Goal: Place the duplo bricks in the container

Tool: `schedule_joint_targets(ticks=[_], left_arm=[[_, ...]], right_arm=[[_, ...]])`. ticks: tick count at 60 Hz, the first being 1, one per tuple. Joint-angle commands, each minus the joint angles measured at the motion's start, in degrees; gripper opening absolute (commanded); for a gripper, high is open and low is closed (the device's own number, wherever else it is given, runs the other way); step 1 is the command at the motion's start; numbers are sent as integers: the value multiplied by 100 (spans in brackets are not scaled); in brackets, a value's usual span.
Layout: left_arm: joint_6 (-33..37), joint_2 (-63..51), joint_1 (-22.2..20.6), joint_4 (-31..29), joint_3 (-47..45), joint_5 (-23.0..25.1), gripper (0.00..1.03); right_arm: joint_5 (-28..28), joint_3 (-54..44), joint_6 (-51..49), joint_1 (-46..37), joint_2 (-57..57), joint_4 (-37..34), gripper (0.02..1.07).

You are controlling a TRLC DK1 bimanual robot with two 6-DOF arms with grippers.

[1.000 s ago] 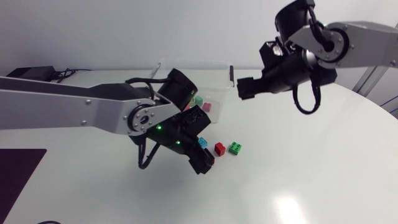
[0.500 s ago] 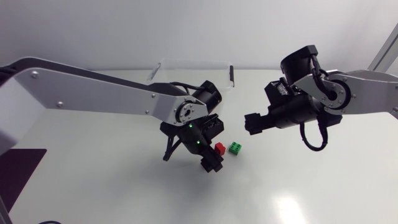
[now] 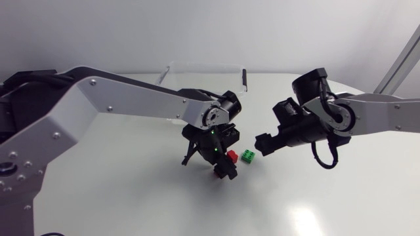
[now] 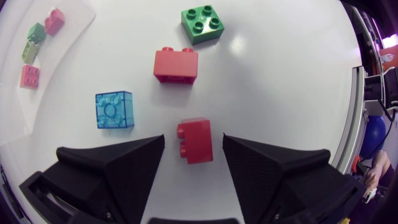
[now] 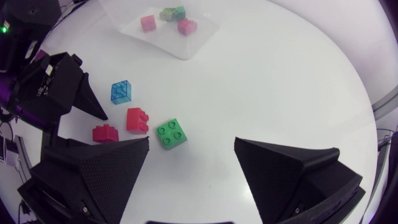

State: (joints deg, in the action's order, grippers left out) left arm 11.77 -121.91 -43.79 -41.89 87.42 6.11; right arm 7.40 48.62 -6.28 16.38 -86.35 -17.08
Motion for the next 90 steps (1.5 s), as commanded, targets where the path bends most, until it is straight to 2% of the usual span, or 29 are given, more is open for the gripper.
schedule_joint_targets(ticks=[1, 9, 13, 28, 46, 58, 66, 75, 80, 84, 90], left_arm=[[-78, -272, -33, -188, 214, -31, 44], [-70, -378, -77, -285, 241, -101, 23], [-70, -369, -86, -294, 223, -101, 19], [-43, 35, -121, -302, -32, -92, 16], [-78, 1275, -51, -329, -401, -92, 16], [-114, 1978, 318, -232, -339, -145, 16], [-166, 2312, 591, 67, -225, -215, 16], [-360, 2365, 986, 550, 3, -242, 16], [-518, 2365, 1171, 1130, -5, -330, 16], [-623, 2303, 1294, 1552, 3, -435, 16], [-755, 2145, 1452, 2062, 39, -488, 16]], right_arm=[[42, -169, -374, -12, -295, 152, 101], [42, -98, -664, 58, -576, 276, 101], [34, -54, -787, 93, -726, 328, 101], [16, -19, -1121, 295, -1200, 618, 101], [-37, 60, -1305, 392, -1534, 794, 98], [-63, 209, -1349, 462, -1780, 829, 90], [-63, 323, -1384, 498, -1912, 873, 86], [-54, 403, -1367, 585, -1974, 856, 59], [-63, 367, -1323, 612, -1921, 847, 42], [-98, 297, -1288, 612, -1807, 829, 38], [-160, 174, -1252, 559, -1561, 785, 38]])
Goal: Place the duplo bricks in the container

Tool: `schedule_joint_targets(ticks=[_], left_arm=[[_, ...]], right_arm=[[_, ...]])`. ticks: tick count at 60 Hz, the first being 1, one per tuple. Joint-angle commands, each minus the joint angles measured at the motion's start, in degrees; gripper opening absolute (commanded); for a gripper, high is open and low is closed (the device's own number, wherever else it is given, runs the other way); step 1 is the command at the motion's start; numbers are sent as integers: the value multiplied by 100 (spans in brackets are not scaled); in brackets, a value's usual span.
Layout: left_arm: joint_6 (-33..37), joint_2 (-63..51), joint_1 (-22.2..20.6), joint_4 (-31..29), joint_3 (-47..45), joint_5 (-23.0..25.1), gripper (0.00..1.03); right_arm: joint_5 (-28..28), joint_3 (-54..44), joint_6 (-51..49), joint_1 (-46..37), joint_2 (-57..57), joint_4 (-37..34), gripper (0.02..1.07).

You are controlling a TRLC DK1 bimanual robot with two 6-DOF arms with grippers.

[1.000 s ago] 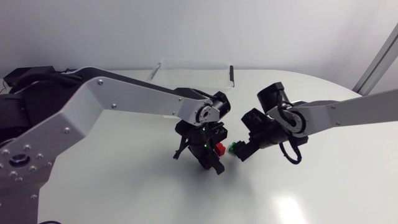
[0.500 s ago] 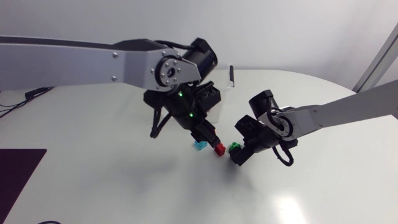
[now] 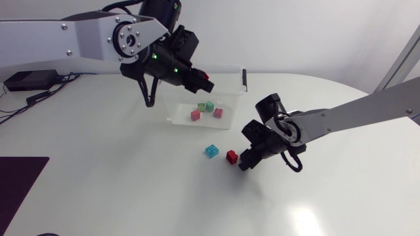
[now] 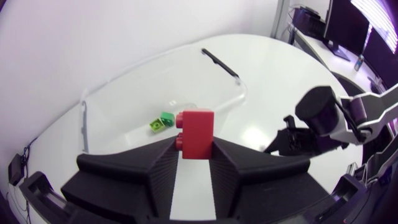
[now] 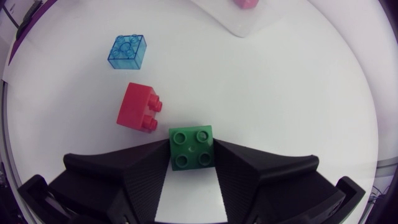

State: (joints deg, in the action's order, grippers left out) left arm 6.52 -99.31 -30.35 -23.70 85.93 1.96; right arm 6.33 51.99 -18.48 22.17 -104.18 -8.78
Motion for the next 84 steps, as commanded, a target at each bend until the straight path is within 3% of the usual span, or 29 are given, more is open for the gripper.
schedule_joint_targets(ticks=[1, 14, 18, 30, 42, 58, 70, 84], left_arm=[[-266, -142, 126, 331, 187, -99, 16], [-468, -660, 284, 1070, 433, -398, 18], [-433, -897, 319, 1281, 512, -530, 25], [-459, -1381, 556, 1588, 829, -732, 60], [-485, -1152, 609, 1694, 609, -741, 80], [-494, 395, 477, 1861, -569, -723, 84], [-283, 1397, 257, 1597, -1579, -538, 84], [-90, 1924, 161, 1448, -2573, -222, 83]], right_arm=[[-61, -189, -33, -29, 276, -37, 38], [-97, -224, 20, -134, 1110, -485, 38], [-123, -136, 117, -134, 1418, -661, 38], [-123, 347, 433, -3, 1963, -1241, 38], [-211, 1147, 785, 59, 2051, -1645, 38], [-352, 2421, 1206, 94, 1401, -1829, 38], [-413, 3248, 1409, 226, 636, -1865, 38], [-668, 4118, 1461, 411, -138, -1891, 38]])
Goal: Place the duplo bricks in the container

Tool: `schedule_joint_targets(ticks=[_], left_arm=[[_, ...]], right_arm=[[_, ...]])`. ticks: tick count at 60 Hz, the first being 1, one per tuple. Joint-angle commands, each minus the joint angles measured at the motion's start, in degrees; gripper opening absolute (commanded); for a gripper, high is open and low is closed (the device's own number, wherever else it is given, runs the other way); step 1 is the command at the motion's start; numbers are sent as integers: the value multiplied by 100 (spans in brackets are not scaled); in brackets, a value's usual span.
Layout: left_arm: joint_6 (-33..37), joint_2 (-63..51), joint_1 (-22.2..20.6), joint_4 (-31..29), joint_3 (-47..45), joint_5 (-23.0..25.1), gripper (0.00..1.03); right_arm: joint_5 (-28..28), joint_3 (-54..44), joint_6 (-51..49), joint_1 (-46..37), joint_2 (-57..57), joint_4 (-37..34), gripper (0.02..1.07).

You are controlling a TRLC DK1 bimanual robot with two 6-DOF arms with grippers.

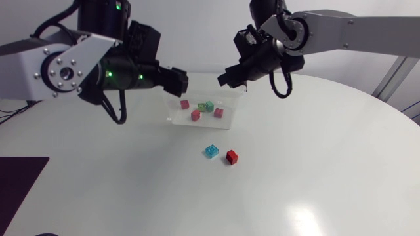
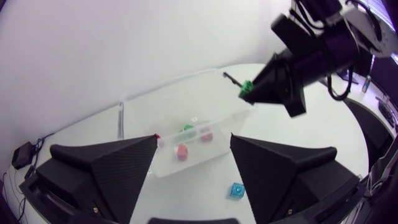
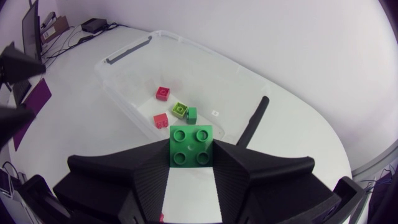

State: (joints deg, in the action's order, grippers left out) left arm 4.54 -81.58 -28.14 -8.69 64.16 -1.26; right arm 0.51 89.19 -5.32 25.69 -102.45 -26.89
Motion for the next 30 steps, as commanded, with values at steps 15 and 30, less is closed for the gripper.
schedule_joint_targets(ticks=[15, 30], left_arm=[[302, 169, -429, -45, -1055, 319, 83], [487, -596, -666, 78, -1011, 345, 83]], right_arm=[[-113, 1479, 207, 32, -1303, -378, 40], [-130, 1734, 304, -64, -1506, -536, 100]])
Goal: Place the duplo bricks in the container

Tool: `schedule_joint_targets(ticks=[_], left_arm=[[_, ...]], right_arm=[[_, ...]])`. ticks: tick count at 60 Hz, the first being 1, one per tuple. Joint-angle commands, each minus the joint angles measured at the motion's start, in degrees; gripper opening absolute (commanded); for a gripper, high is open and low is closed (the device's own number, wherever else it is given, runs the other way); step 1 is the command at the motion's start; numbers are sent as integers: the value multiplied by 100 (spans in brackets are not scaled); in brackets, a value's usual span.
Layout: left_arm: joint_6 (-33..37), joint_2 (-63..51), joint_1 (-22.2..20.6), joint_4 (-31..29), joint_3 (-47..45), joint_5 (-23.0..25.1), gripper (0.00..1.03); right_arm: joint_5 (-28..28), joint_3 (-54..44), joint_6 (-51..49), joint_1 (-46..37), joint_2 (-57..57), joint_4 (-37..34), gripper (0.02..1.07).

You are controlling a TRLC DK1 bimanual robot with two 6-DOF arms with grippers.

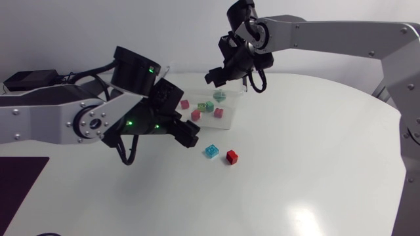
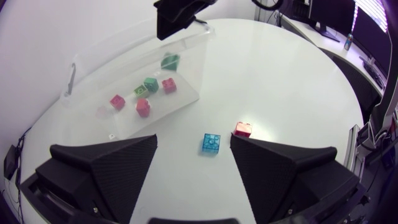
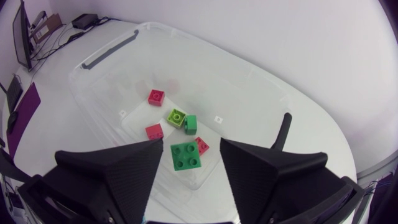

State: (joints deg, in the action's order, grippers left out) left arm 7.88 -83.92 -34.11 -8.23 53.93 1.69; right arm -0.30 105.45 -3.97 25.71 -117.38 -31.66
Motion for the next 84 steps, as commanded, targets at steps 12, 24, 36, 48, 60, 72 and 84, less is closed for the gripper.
schedule_joint_targets(ticks=[12, 24, 36, 48, 60, 72, 84], left_arm=[[276, -1100, -228, -82, 495, 50, 83], [276, -1918, -386, -504, 1172, 42, 82], [284, -2550, -430, -1172, 1867, 42, 77], [293, -3130, -500, -1726, 2491, 33, 77], [328, -3623, -474, -2121, 2974, 24, 66], [381, -3834, -395, -2332, 3255, 24, 61], [434, -4106, -298, -2781, 3712, 24, 60]], right_arm=[[3, -587, 151, -251, 796, -42, 102], [267, -2125, 98, -383, 2097, 178, 102], [451, -3681, 19, -409, 3125, 406, 102], [601, -4744, 28, -365, 3731, 591, 102], [759, -5491, 19, -374, 4162, 723, 102], [838, -6036, -43, -365, 4435, 828, 102], [882, -6256, -87, -348, 4540, 846, 102]])
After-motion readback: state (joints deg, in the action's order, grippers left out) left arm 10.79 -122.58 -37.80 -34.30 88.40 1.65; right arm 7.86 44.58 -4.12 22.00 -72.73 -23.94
